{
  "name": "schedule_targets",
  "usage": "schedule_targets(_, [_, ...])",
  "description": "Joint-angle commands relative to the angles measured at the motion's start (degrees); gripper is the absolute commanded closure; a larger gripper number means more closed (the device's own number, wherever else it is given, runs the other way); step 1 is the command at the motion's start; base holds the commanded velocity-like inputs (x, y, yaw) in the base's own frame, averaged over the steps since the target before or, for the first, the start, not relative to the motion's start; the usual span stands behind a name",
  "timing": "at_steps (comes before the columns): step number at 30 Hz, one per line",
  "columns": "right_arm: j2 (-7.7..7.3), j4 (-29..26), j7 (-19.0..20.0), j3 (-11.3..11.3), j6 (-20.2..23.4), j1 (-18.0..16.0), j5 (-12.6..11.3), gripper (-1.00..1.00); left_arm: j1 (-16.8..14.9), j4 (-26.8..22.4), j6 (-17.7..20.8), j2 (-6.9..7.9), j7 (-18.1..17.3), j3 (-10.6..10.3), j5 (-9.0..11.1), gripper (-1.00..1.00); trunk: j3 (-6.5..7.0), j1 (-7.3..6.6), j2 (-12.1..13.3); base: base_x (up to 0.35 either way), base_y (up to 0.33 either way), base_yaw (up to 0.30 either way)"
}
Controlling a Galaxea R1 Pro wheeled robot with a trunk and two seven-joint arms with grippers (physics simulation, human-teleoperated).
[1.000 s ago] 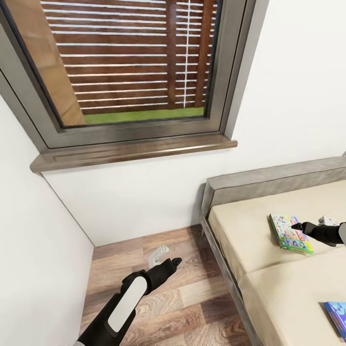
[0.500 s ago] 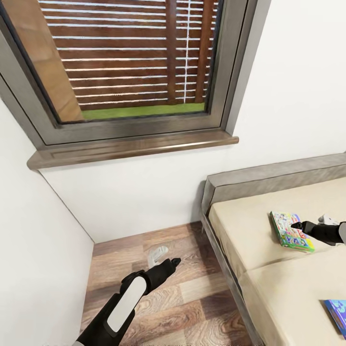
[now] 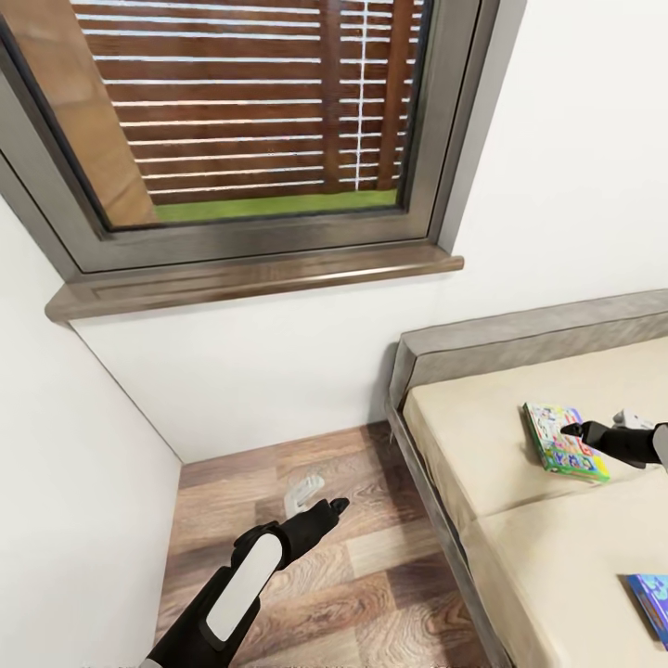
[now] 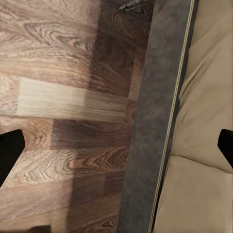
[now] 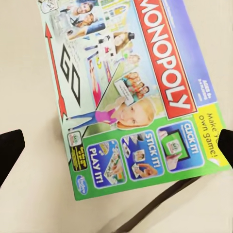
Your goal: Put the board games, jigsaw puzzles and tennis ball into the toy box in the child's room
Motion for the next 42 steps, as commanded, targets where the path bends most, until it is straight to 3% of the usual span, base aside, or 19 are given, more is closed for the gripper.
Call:
schedule_targets(1, [0.01, 0.0, 0.1, -0.2, 0.3, 0.0, -0.2, -1.0, 0.0, -0.1, 0.0, 0.01, 0.5, 0.0, 0.6, -1.0, -0.14, -0.01, 0.0, 0.0, 0.0, 0.0])
schedule_targets(23, [-0.33, -0.1, 0.1, -0.2, -4.2, -1.4, -0.1, -1.0, 0.0, -0.1, 0.0, 0.02, 0.6, -0.1, 0.5, -1.0, -2.19, -0.01, 0.0, 0.0, 0.0, 0.0])
schedule_targets(42, [-2.7, -0.1, 0.0, -0.3, -5.7, -2.4, -0.1, -1.0, 0.0, -0.1, 0.0, 0.02, 0.6, -0.2, 0.5, -1.0, -3.97, -0.01, 0.0, 0.0, 0.0, 0.0])
